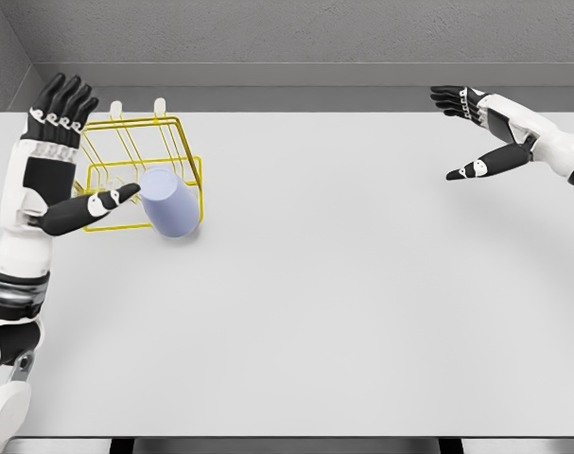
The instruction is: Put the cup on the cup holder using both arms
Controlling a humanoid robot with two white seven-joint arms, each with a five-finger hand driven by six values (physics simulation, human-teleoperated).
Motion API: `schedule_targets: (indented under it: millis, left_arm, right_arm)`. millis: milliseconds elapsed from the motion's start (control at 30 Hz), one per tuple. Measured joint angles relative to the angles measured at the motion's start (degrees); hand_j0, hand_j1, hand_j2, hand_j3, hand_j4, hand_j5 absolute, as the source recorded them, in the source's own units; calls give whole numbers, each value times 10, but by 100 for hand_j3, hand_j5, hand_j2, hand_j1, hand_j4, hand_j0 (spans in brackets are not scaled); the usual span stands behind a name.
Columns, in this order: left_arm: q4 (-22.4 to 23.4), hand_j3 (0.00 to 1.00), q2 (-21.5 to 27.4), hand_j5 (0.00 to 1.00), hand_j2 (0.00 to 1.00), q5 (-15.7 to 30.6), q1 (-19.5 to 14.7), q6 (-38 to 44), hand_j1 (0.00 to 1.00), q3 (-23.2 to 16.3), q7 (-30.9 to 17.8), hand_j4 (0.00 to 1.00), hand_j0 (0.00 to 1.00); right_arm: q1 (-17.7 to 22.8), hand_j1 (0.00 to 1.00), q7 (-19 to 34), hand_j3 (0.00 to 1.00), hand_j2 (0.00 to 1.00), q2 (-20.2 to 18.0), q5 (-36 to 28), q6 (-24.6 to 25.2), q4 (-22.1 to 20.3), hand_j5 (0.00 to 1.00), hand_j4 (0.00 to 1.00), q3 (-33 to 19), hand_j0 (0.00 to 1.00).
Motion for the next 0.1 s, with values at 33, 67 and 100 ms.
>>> schedule_targets:
  millis: [33,67,100]
  left_arm:
    - [0,100,5,100,100,-1,2,-7,100,-1,0,100,100]
    - [0,100,9,100,100,-1,3,-14,100,-5,0,100,100]
    - [0,100,12,100,100,-2,4,-19,100,-9,0,100,100]
  right_arm:
    - [0,100,0,100,100,1,0,0,0,100,100,0,100]
    - [0,100,0,100,100,3,2,0,0,100,100,0,100]
    - [0,100,0,100,100,4,6,0,0,100,100,0,100]
